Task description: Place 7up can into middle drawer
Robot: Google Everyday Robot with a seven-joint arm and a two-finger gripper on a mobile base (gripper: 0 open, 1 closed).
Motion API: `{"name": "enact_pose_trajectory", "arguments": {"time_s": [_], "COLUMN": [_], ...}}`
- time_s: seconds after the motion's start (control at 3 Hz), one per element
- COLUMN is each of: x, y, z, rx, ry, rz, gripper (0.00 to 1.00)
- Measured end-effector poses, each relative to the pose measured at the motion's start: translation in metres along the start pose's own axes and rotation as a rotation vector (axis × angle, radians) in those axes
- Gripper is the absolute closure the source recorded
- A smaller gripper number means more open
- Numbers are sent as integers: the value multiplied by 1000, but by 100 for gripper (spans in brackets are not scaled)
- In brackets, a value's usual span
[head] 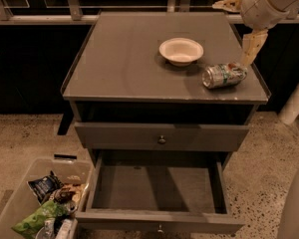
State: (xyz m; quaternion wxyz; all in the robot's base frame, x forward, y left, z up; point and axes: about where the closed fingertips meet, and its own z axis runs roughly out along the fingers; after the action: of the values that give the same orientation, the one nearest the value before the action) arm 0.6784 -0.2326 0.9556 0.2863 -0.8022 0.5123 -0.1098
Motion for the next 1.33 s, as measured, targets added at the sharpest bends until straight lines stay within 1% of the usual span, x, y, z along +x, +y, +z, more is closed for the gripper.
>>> {"name": "enact_pose_trajectory", "arguments": {"time_s": [0.33, 0.67, 1.0, 1.33], "x": [0, 18, 37, 39], "y": [0, 9, 28, 43], "z": [0, 14, 35, 55], "rx": [0, -29, -106, -216], "ry": [-1, 46, 107, 149], "rz": [1, 33, 81, 79], "gripper": [0, 0, 0, 0]}}
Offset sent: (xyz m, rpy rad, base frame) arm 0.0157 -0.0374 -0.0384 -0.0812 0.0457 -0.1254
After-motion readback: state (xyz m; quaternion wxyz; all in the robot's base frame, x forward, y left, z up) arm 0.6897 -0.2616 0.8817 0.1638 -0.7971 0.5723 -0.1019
